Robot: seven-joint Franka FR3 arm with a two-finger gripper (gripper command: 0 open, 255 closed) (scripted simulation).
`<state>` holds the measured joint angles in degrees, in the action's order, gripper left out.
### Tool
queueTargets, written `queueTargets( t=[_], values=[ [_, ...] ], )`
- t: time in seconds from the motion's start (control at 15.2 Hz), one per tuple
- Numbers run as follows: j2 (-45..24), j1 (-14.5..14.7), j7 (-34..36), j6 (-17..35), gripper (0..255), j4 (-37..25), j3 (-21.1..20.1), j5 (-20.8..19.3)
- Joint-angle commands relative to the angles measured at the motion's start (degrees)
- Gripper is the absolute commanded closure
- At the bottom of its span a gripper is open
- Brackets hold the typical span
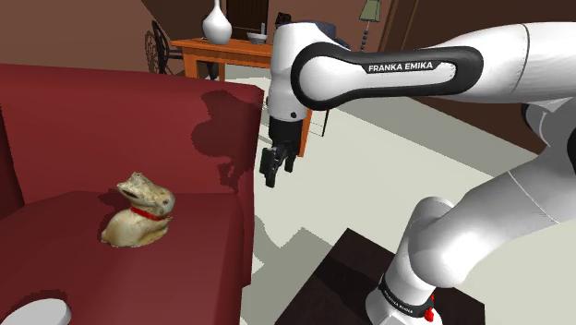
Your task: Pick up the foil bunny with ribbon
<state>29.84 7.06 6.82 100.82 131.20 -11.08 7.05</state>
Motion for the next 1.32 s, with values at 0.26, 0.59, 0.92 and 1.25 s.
queueTargets(
  t=[0.26, 0.59, 0.92, 1.25],
  values=[
    [-6.46, 2.83, -1.46, 7.7, 0, -4.72, -3.19, 1.82],
    [-11.62, 4.98, -2.39, 12.9, 0, -9.62, -6.01, 2.43],
    [-16.68, 6.99, -3.11, 17.44, 0, -15.05, -8.91, 2.11],
    [-21.66, 8.98, -3.56, 21.35, 0, -20.93, -11.85, 0.77]
  ],
)
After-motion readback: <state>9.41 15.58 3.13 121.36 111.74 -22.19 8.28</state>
